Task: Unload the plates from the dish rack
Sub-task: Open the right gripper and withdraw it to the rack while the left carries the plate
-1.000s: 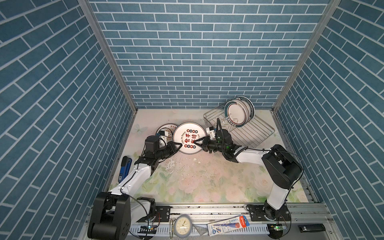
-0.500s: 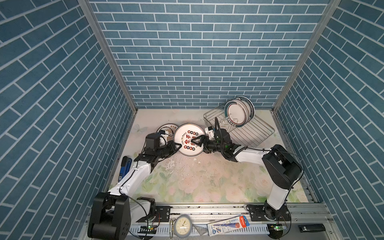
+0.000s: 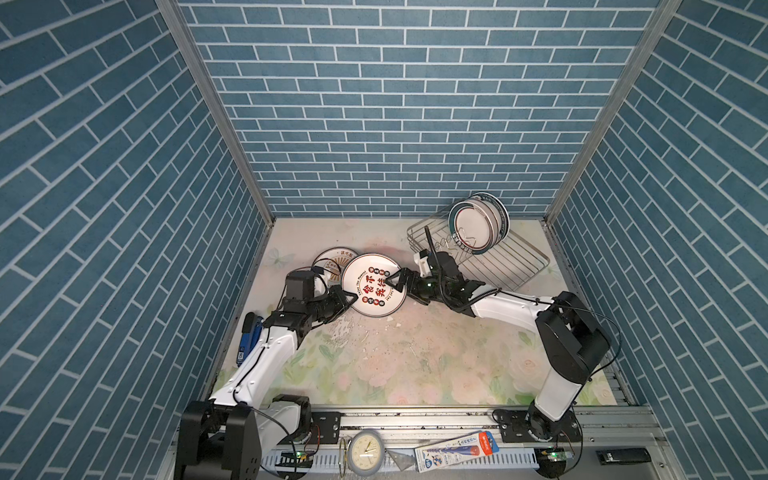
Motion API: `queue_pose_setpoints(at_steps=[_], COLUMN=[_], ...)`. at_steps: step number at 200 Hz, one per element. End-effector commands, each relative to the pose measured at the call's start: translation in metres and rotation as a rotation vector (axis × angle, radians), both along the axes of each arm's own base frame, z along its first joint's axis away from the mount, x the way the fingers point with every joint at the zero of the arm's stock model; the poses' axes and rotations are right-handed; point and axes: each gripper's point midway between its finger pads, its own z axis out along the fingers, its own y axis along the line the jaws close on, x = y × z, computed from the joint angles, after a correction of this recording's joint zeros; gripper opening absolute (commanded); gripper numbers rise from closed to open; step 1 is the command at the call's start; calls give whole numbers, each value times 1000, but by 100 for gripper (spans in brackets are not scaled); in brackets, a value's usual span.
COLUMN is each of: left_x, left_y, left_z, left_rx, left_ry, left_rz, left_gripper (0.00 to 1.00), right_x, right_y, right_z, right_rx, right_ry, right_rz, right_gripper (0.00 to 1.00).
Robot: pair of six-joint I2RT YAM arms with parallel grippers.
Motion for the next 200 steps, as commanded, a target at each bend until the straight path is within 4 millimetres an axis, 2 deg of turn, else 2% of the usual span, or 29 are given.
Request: queue_pose_setpoints(at_steps=[1,28,59,94,127,200], left_x=[-4,-12,-23,-33,-36,-51], left_y=[3,7,9,10,8,10], left_z=[1,-17,-37,-56,-73,-99], left_rx=[-4,-3,1,8,-23,-27], left_ry=[-1,36,73,109,136,198], left_rz=[1,14,16,19,24,46], left_gripper=[0,0,0,0,0,0], right_x=[7,16,19,18,24,36], right_y=[-34,-71,-106,-135,-156,-183], right_z=[12,27,61,87,91,90], right_rx=[-245,-437,-585,-701,-808,-939], right_ry=[-121,-232,-355,-450,-480,-500], right_rz=[-34,-94,-138,-174,-219,-261], right_gripper=[99,99,99,99,99,99])
